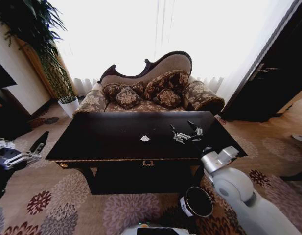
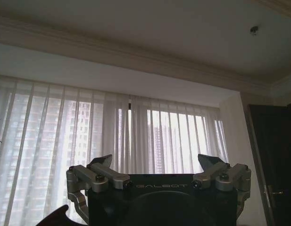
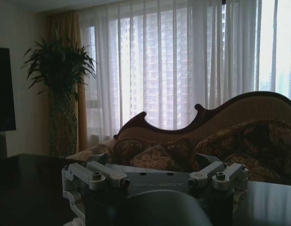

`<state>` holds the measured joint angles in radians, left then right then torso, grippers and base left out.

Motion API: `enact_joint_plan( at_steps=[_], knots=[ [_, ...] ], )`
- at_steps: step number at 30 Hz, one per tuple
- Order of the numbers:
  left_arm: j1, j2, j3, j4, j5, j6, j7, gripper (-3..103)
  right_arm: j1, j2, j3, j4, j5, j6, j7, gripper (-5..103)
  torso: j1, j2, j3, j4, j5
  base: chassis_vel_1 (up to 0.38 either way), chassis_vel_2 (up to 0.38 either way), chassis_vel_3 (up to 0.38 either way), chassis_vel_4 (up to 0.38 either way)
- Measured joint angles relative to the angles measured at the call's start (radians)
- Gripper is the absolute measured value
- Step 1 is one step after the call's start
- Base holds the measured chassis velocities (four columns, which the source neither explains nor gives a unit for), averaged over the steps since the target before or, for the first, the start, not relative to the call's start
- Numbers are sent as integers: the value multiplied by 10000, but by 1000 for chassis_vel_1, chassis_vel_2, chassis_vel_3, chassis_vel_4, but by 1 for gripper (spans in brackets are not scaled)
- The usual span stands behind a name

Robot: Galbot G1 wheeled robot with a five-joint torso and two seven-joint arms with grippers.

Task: Move to the front of the table and place the trash on the table into the trash bin.

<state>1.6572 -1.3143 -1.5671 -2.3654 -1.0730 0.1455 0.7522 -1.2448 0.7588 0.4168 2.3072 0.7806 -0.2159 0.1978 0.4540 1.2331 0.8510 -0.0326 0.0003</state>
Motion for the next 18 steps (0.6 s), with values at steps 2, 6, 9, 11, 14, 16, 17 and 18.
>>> enact_joint_plan(
  at_steps=[2,6,9,11,14,16,17,18],
  knots=[
    [-31,32,-202,-25,-174,6,63,100,462,-580,-338,-288,344,73,-1,100,0,0,0,1,0,0,0,0,0],
    [-45,19,-356,-99,-291,28,185,100,1643,-1574,-1028,-689,968,183,-235,100,0,0,0,3,-5,0,0,0,0],
    [-120,57,-320,-99,-284,131,120,100,2313,-2014,-1521,-743,1530,67,-260,100,0,0,0,3,-7,0,0,0,0],
    [-279,134,-244,-10,-278,221,15,100,2780,-2404,-2033,-876,1782,42,-439,100,0,0,0,3,-3,0,0,0,0],
    [-383,162,-180,121,-223,232,12,100,2860,-2776,-2421,-784,2092,-10,-388,100,1,0,0,2,-6,0,0,0,0],
    [-449,155,-144,171,-168,233,-46,100,2902,-2917,-2718,-678,2109,-17,-253,100,0,0,0,-1,-5,0,0,0,0],
    [-488,117,-101,164,-169,247,-208,100,2995,-2957,-2955,-653,1951,33,-224,100,0,0,-1,-1,-5,0,0,0,0],
    [-508,76,-64,136,-185,268,-346,100,3095,-2962,-3136,-646,1759,87,-228,100,0,0,-1,-1,-4,0,0,0,0]
  ],
)
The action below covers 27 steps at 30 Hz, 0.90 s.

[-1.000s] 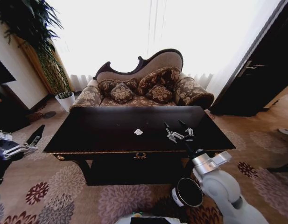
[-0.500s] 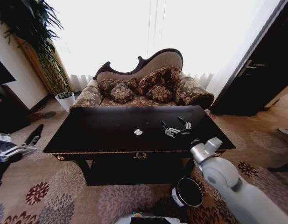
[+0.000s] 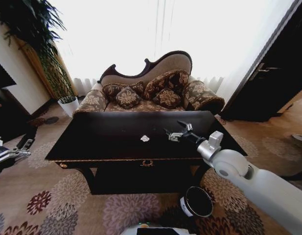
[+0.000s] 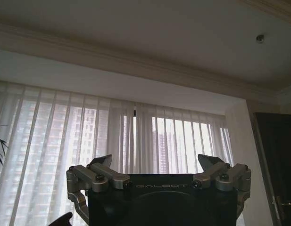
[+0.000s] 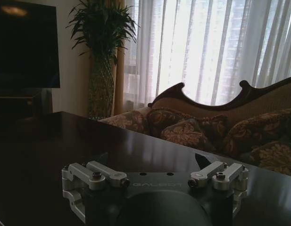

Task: Move to the front of the table and place the trash on the table into the trash bin.

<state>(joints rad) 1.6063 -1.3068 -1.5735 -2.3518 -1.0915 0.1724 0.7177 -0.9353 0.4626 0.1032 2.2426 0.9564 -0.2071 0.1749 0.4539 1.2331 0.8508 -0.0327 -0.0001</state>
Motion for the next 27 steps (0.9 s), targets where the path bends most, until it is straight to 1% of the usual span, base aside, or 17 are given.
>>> enact_joint_plan(
  at_steps=[1,2,3,4,5,6,9,10,12,15,16,17,18,21,23,26,27],
  knots=[
    [-33,-99,76,-87,-29,60,-187,100,323,25,-432,16,-621,114,-61,100,0,1,0,1,-1,0,0,0,0],
    [-41,-127,100,-109,-29,75,-219,100,470,59,-608,32,-897,145,-97,100,0,0,0,0,-1,0,0,0,0],
    [-41,-127,100,-109,-29,75,-219,100,470,59,-608,32,-897,145,-97,100,0,0,0,0,-1,0,0,0,0],
    [-69,-246,213,-198,-32,119,-278,100,1083,257,-1209,122,-1628,177,-209,100,0,1,0,-1,-2,0,0,0,0],
    [-95,-329,289,-254,-47,149,-281,100,1608,446,-1726,197,-1952,128,-247,100,1,1,0,0,0,0,0,0,0],
    [-95,-329,289,-254,-47,149,-281,100,1608,446,-1726,197,-1952,128,-247,100,1,1,0,0,0,0,0,0,0],
    [-201,-614,512,-363,-25,275,-266,100,3439,1312,-3618,78,-2622,-276,-199,100,0,1,0,4,-3,0,0,0,0],
    [-209,-678,552,-363,44,294,-260,100,3853,1561,-4106,-50,-2679,-384,-177,100,1,1,0,4,-5,0,0,0,0],
    [-211,-693,559,-364,65,297,-259,100,3929,1609,-4194,-77,-2683,-405,-171,100,0,0,1,5,-4,0,0,0,0],
    [-208,-759,585,-298,236,306,-239,100,4874,2260,-5262,-554,-2724,-696,-116,100,0,0,1,2,-3,0,0,0,0],
    [-207,-762,580,-241,321,313,-233,100,5365,2646,-5824,-917,-2763,-778,-108,100,1,0,1,2,-1,0,0,0,0],
    [-207,-762,580,-241,321,313,-233,100,5365,2646,-5824,-917,-2763,-778,-108,100,1,0,1,2,-1,0,0,0,0],
    [-207,-764,577,-193,382,318,-227,100,5939,3050,-6422,-1437,-2867,-799,-109,100,0,0,1,5,-1,0,0,0,0],
    [-206,-861,635,-123,575,316,-167,100,6695,3612,-7035,-2435,-2989,-795,-349,100,1,0,1,7,-4,0,0,0,0],
    [-208,-891,673,-103,633,312,-157,100,6795,3667,-7076,-2684,-3021,-789,-550,100,1,0,1,7,-5,0,0,0,0],
    [-243,-932,770,-60,754,304,-144,100,6969,3613,-7159,-3163,-3163,-712,-1100,100,2,0,2,3,0,0,0,0,0],
    [-284,-935,828,-34,797,303,-142,100,7100,3534,-7250,-3379,-3038,-690,-1287,100,1,0,1,0,1,0,0,0,0]
  ],
)
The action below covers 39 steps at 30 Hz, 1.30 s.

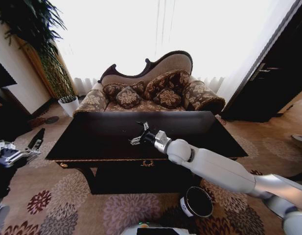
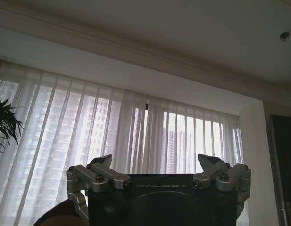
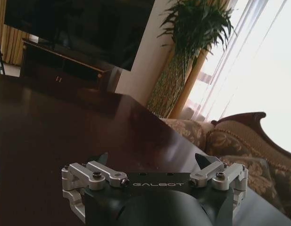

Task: Move to the front of the table and place the trash on the table into the trash bin.

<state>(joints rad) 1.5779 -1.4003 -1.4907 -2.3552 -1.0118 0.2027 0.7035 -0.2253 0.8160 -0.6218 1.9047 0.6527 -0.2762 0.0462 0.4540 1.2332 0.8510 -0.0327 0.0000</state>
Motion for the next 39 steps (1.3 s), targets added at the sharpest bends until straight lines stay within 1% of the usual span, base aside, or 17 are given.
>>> enact_joint_plan(
  at_steps=[1,3,4,6,10,12,13,14,20,30,34,39],
  knots=[
    [0,0,0,0,0,0,0,100,0,0,0,0,0,0,0,100,0,0,0,0,0,0,0,0,0],
    [-37,-6,66,23,58,-2,1,100,121,-49,-55,-133,468,-84,-127,100,0,0,0,-1,0,0,0,0,0],
    [-55,-5,156,42,118,-4,1,100,257,-68,-105,-201,1002,-238,-197,100,-1,0,0,0,0,0,0,0,0],
    [-105,16,288,85,245,-9,0,100,506,-75,-244,-295,1654,-432,-318,100,-1,0,0,3,-3,0,0,0,0],
    [-159,23,431,94,316,-10,-8,100,685,-84,-310,-405,1945,-676,-616,100,-1,0,0,3,-3,0,0,0,0],
    [-159,23,431,94,316,-10,-8,100,685,-84,-310,-405,1945,-676,-616,100,-1,0,0,3,-3,0,0,0,0],
    [-160,28,489,92,329,-10,-20,100,723,-116,-330,-454,2124,-864,-738,100,-1,0,0,3,-2,0,0,0,0],
    [-161,75,532,140,388,-14,-28,100,794,-184,-338,-414,2796,-1361,-782,100,-2,0,-1,2,-1,0,0,0,0],
    [-103,-34,648,93,499,-49,-18,100,849,-138,-383,-672,2715,-1408,-908,100,-2,0,-1,3,-2,0,0,0,0],
    [-3,-33,581,30,511,-118,1,100,857,-225,-238,-1060,2594,-1408,-1136,100,-2,0,-1,3,-2,0,0,0,0],
    [1,-7,564,32,510,-123,3,100,872,-312,-161,-1184,2593,-1448,-1312,100,-1,0,-1,2,-1,0,0,0,0],
    [3,36,560,29,501,-127,5,100,502,-616,220,-1163,2489,-1480,-1781,100,-2,0,-1,2,-2,0,0,0,0]
  ],
)
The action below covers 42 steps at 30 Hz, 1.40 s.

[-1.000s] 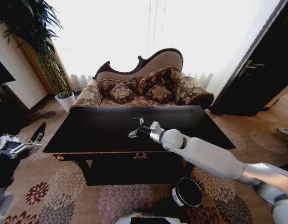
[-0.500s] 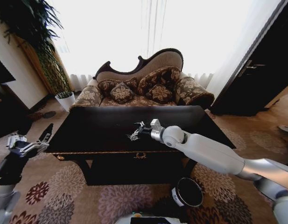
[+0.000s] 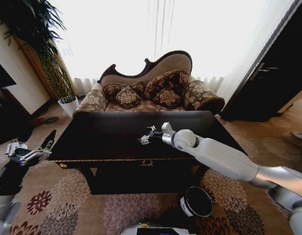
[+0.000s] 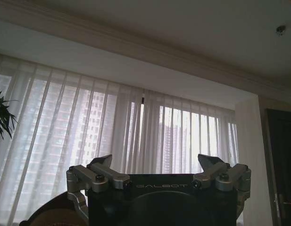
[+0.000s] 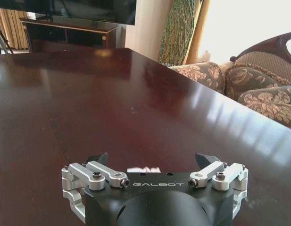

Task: Move to the front of the table and place the trash on the table into the trash bin.

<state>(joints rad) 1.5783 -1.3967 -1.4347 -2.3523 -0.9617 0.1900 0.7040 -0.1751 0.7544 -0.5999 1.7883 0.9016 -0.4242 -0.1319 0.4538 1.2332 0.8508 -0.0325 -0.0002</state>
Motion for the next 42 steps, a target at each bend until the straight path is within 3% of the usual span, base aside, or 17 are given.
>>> enact_joint_plan(
  at_steps=[12,15,17,19,21,25,27,30,34,36,39,42],
  knots=[
    [-7,-104,197,-61,168,0,2,100,-637,-160,436,76,-184,205,-228,101,0,-1,0,0,0,0,0,0,0],
    [21,-100,126,-63,166,-12,2,100,-664,-86,439,12,-267,255,-299,86,0,0,0,1,0,0,0,0,0],
    [24,-99,110,-63,164,-15,2,100,-669,-69,435,5,-283,259,-313,86,0,0,0,1,0,0,0,0,0],
    [35,-99,91,-64,161,-24,2,100,-694,-43,416,-6,-323,267,-362,70,0,-1,0,1,0,0,0,0,0],
    [38,-99,90,-64,161,-27,2,100,-698,-45,416,-6,-332,271,-381,70,0,0,0,1,0,0,0,0,0],
    [46,-104,88,-85,161,-32,6,100,-742,-119,474,0,-341,277,-477,48,1,0,0,1,0,0,0,0,0],
    [48,-106,88,-98,153,-32,6,100,-775,-154,511,10,-344,279,-502,48,1,0,0,1,0,0,0,0,0],
    [69,-105,81,-128,135,-32,6,100,-932,-292,657,49,-354,309,-549,32,0,0,0,1,0,0,0,0,0],
    [101,-100,70,-181,117,-33,8,100,-1134,-400,859,135,-356,343,-582,21,0,0,0,1,1,0,0,0,0],
    [130,-100,53,-224,86,-34,8,100,-1293,-480,999,196,-354,398,-612,10,1,0,0,0,0,0,0,0,0],
    [175,-94,-7,-282,26,-34,9,100,-1532,-611,1190,262,-345,560,-682,2,0,0,0,2,0,0,0,0,0],
    [227,-66,-84,-340,-59,-35,9,100,-1784,-732,1375,334,-323,737,-766,1,1,0,0,0,1,0,0,0,0]
  ],
)
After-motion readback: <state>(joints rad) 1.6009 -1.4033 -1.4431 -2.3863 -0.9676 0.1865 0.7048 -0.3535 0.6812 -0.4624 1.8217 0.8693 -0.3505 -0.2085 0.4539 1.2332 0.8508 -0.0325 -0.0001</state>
